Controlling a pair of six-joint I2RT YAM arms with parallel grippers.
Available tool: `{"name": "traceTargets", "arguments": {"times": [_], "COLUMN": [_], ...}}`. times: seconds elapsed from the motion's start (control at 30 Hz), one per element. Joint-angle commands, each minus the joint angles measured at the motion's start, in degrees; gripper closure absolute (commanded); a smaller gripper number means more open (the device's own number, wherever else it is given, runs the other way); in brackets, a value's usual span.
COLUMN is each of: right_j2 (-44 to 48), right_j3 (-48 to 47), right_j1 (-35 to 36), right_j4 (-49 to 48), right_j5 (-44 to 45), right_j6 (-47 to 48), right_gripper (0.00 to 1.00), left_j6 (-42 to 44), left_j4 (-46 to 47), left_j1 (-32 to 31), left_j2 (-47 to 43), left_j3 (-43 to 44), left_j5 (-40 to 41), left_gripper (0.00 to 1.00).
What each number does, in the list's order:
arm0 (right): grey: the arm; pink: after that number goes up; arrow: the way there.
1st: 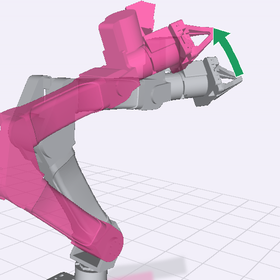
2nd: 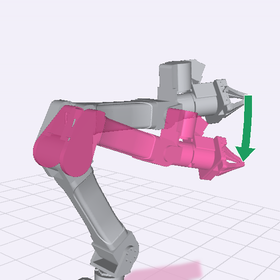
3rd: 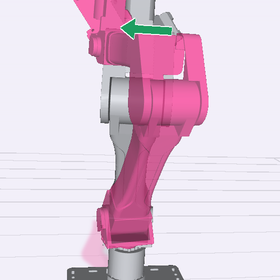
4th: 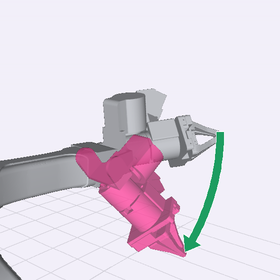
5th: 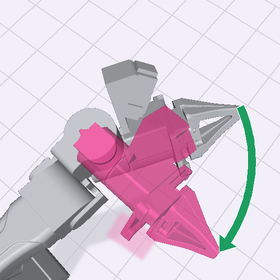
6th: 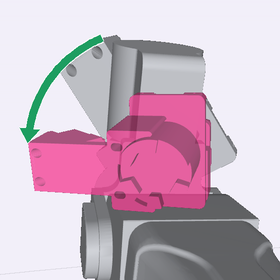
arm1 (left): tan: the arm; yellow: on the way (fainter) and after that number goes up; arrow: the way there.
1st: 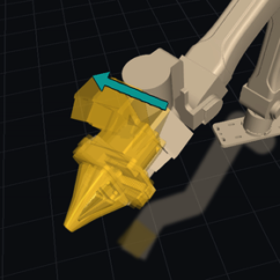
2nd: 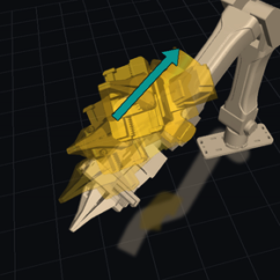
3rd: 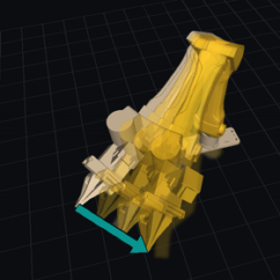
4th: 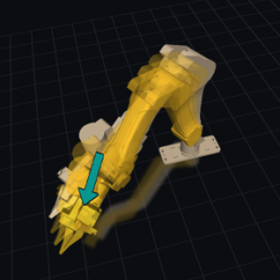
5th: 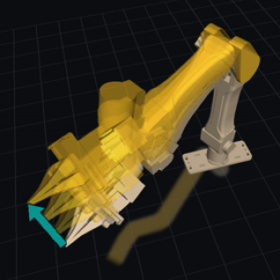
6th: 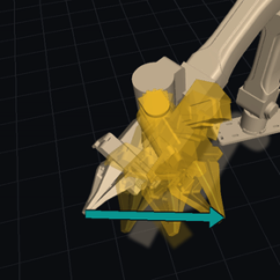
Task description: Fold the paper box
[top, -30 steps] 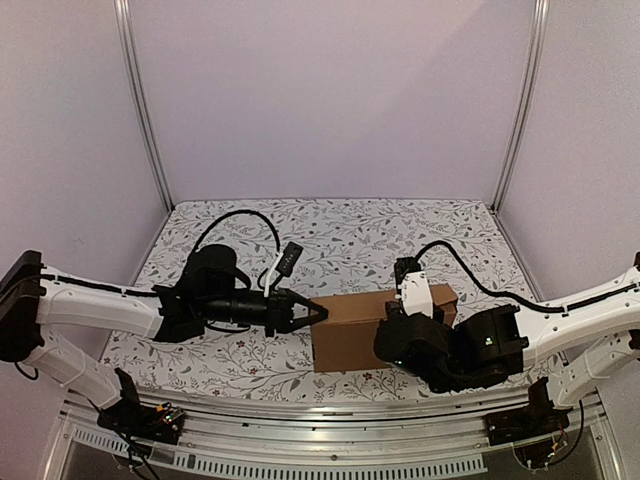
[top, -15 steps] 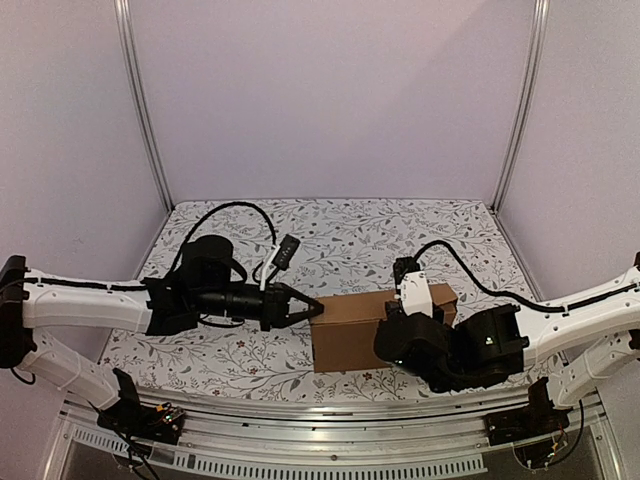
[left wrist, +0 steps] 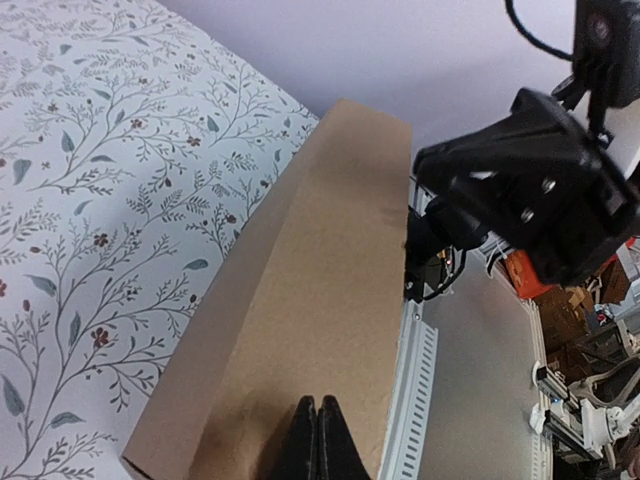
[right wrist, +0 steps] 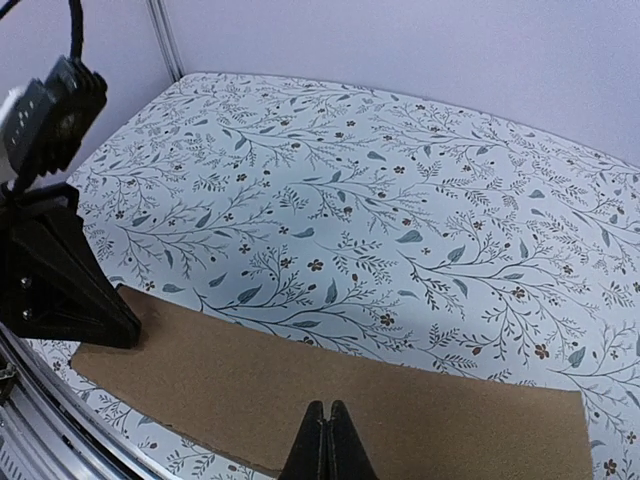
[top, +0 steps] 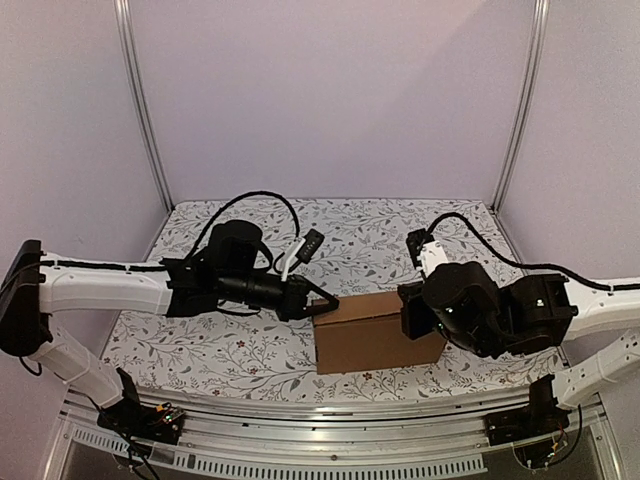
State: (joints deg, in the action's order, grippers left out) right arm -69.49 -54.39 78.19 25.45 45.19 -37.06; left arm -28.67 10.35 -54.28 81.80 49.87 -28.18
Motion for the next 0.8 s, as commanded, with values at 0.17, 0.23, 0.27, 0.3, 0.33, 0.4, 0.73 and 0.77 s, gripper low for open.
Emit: {"name": "traceTargets", "arguments": {"times": [0.17, 0.23, 0.27, 0.3, 0.33, 0.4, 0.73, 0.77], "right_j2": [12.6, 14.5, 15.4, 16.3, 16.8, 17.8, 21.9, 23.4], "right_j3": [-2.7, -1.6, -1.1, -0.4, 0.1, 1.6, 16.4, 18.0], "right_j1": [-7.3, -9.1, -10.0, -11.0, -11.8, -13.2, -16.4, -16.4], "right_j4": [12.7, 14.4, 15.1, 15.6, 16.0, 16.4, 16.3, 16.3], "right_j5": [-4.8, -5.9, -6.5, -7.4, -8.1, -9.4, -17.6, -18.1], "right_j6": [7.6, 7.6, 7.4, 7.3, 7.2, 6.9, -3.9, -5.0], "right_gripper": [1.0, 1.0, 1.0, 1.0, 1.0, 1.0, 1.0, 1.0], "left_j6": [0.9, 1.2, 1.4, 1.6, 1.8, 2.1, 2.3, 2.2], "left_j4": [-2.0, -2.7, -3.0, -3.2, -3.6, -4.2, -5.4, -5.5], "left_j1": [-0.9, -0.9, -0.9, -0.9, -0.9, -0.9, -1.0, -1.0], "left_j2": [4.6, 4.8, 4.8, 4.9, 4.9, 4.9, 4.0, 3.9], "left_j3": [-2.1, -2.2, -2.1, -2.1, -2.1, -2.0, -2.7, -2.8], "left_j5": [0.4, 0.9, 1.2, 1.3, 1.4, 1.7, 2.7, 2.7], "left_gripper": [1.0, 1.0, 1.0, 1.0, 1.0, 1.0, 1.0, 1.0]}}
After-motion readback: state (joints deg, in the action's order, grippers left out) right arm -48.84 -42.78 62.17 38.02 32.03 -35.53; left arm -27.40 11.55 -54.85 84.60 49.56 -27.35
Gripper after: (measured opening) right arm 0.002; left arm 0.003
